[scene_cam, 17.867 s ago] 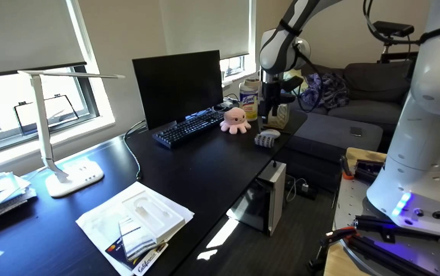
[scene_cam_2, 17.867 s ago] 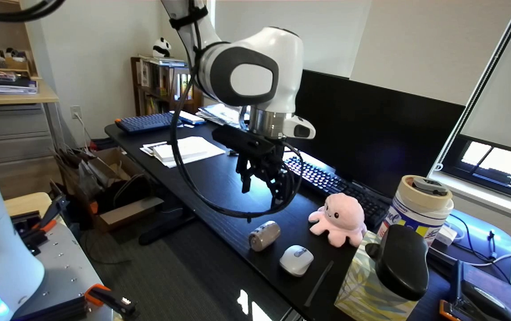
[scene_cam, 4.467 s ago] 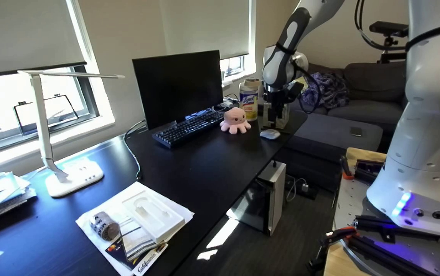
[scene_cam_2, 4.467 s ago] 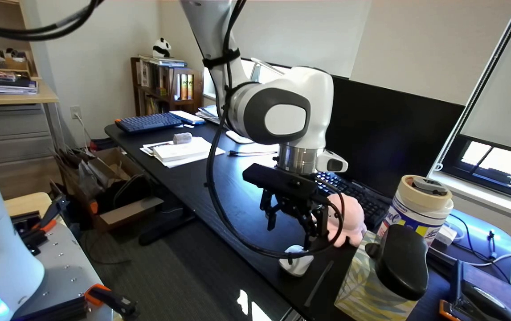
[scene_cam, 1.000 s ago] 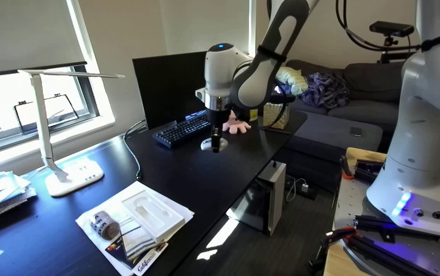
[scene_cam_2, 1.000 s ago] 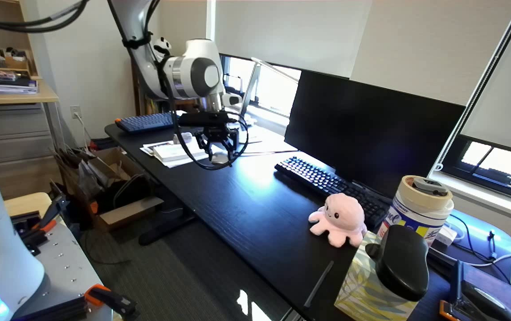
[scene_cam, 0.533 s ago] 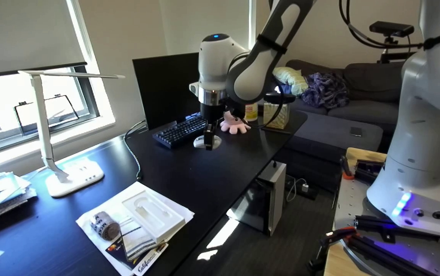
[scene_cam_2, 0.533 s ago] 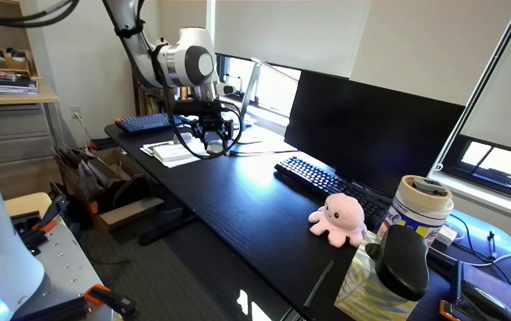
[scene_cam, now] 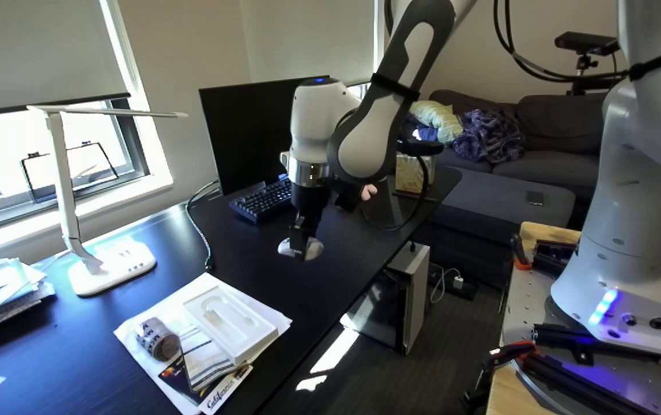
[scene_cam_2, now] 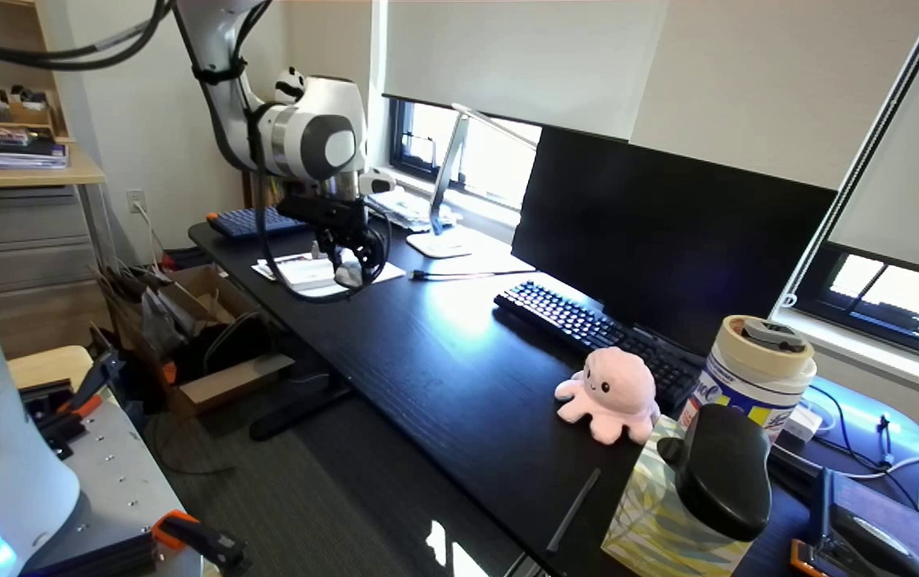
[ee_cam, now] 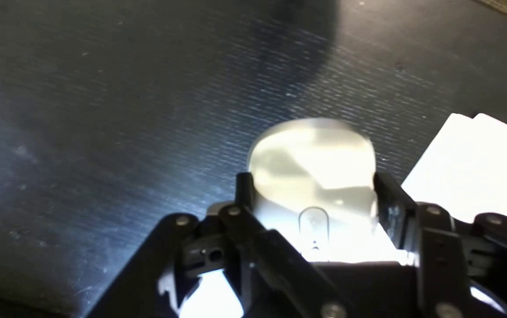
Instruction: Move the round package to the paper pile and move the mouse to the left side of the computer
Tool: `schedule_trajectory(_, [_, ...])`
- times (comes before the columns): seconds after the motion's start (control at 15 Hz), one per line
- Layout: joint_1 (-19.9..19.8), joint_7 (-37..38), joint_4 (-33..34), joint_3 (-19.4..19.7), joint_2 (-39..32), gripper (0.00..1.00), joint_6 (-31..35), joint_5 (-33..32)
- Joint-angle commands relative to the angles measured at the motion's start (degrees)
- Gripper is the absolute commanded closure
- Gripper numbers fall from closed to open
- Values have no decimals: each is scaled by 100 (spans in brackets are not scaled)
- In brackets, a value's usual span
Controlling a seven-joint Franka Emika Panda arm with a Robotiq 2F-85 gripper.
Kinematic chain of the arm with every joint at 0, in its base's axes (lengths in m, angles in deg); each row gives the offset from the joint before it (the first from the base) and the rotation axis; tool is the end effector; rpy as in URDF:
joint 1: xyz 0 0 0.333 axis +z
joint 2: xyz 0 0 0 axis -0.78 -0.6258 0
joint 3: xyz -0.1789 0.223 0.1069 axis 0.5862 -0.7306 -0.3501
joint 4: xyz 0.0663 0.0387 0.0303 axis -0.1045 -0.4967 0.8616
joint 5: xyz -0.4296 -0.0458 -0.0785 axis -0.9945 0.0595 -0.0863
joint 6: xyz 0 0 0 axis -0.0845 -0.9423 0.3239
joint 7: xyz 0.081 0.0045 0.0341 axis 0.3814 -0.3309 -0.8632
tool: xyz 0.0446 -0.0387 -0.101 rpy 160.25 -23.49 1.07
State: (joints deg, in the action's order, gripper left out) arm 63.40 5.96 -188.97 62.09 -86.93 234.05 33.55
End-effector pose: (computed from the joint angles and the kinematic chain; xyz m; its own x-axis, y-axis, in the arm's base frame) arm 0.5200 0.1678 0.1534 0.9485 0.2628 0.1768 0.2655 -0.9641 0.0086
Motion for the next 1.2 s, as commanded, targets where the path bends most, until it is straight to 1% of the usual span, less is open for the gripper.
schedule_trajectory(0.0, [209, 800, -32, -89, -382, 57, 623, 568])
schedule_trajectory(0.13, [456, 1062, -21, 20, -590, 57, 1067, 632])
schedule_trajectory(0.2, [344, 723, -3, 6, -453, 57, 674, 567])
schedule_trajectory(0.27, [395, 745, 0, 14, -524, 32, 744, 582])
schedule_trajectory(0.33, [408, 745, 3, 17, -546, 32, 743, 582])
schedule_trajectory(0.4, [407, 746, 5, 26, -543, 57, 743, 580])
schedule_trajectory(0.47, [489, 930, 13, 107, -529, 57, 577, 627])
schedule_trajectory(0.53, [745, 1233, 58, 356, -552, 57, 394, 555])
schedule_trajectory(0.6, [860, 1510, 83, 445, -618, 57, 436, 605])
schedule_trajectory(0.73, [960, 1818, 167, 466, -730, 57, 403, 721])
schedule_trajectory(0.8, [1110, 2033, 217, 571, -773, 57, 337, 712])
schedule_trajectory(0.87, [1099, 2093, 288, 501, -851, 57, 336, 805])
schedule_trajectory(1.13, [1393, 2605, 605, 642, -1085, 57, 99, 899])
